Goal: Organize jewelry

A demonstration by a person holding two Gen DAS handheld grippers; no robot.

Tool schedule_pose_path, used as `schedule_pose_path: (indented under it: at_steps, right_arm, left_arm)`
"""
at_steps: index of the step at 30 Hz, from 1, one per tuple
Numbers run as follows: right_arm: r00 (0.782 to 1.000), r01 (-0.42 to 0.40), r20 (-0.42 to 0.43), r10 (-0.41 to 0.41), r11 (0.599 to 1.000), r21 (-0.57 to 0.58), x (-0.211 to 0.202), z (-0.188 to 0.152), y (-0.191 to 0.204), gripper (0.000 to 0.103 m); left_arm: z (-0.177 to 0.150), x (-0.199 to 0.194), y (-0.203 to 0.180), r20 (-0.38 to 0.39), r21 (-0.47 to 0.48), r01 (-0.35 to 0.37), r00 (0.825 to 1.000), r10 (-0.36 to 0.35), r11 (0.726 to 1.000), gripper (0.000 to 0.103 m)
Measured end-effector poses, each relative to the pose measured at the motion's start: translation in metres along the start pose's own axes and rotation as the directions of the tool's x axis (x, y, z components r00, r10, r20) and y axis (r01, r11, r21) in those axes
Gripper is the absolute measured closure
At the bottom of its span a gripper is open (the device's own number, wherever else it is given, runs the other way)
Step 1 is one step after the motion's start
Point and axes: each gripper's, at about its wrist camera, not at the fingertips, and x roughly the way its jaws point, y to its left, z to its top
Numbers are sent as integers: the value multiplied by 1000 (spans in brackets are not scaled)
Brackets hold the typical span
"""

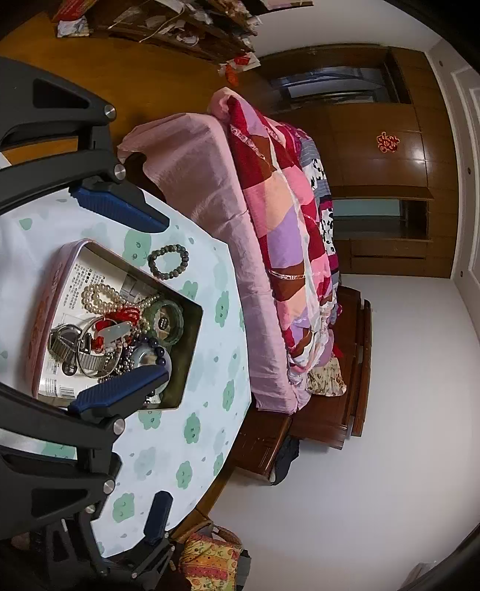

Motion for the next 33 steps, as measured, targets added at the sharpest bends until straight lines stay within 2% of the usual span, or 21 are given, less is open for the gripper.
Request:
schedule_pose_path:
  at_steps: [12, 33]
  right_arm:
    - [999, 40, 33, -40, 999, -6, -6, 0, 0, 12]
    - [999, 40, 36, -39, 999, -6, -8, -1, -3, 11]
  left_arm:
    - [1, -3, -5, 0, 13, 4, 1000, -4, 1000, 28]
    - [0, -3, -10, -8, 31, 1, 1000, -1, 1000, 28]
